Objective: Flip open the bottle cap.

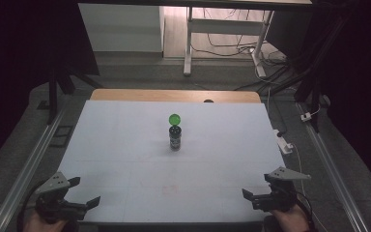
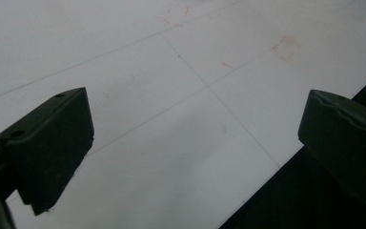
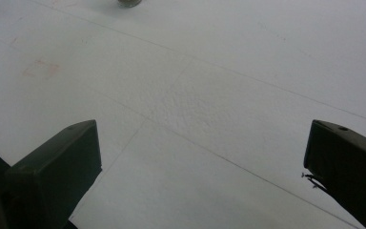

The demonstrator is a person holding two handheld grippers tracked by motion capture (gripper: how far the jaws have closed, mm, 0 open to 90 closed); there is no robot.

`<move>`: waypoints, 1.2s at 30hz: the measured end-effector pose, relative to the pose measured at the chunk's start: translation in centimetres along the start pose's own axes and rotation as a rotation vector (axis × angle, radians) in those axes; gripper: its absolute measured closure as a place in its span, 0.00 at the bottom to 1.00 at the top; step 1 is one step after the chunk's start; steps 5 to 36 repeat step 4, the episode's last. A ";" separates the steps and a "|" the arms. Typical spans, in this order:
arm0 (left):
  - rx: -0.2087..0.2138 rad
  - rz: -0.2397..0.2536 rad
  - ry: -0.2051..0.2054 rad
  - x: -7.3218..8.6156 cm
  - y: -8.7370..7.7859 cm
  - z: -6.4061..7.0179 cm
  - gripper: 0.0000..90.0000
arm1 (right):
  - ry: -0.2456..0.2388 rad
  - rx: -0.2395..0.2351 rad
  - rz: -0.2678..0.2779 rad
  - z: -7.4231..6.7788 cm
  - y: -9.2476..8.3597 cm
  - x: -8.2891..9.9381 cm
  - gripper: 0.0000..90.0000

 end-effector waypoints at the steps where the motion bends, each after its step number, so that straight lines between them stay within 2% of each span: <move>1: 0.000 -0.005 -0.003 0.0 0.0 0.0 0.00 | 0.000 0.000 -0.001 0.0 0.0 0.0 0.00; 4: 0.005 -0.002 -0.016 0.0 0.0 -0.2 0.00 | -0.002 0.004 -0.011 0.0 0.1 0.0 0.00; 36: 0.005 -0.002 -0.016 0.0 0.0 -0.2 0.00 | -0.002 0.004 -0.011 0.0 0.1 0.0 0.00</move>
Point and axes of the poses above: each handheld gripper's, and its own axes: y roughly forward along the jaws, x roughly out of its underside, z roughly to its right, the point moved 1 cm from there along y, roughly forward along the jaws, and after that the axes turned 2 degrees about y, right-handed, at the moved point
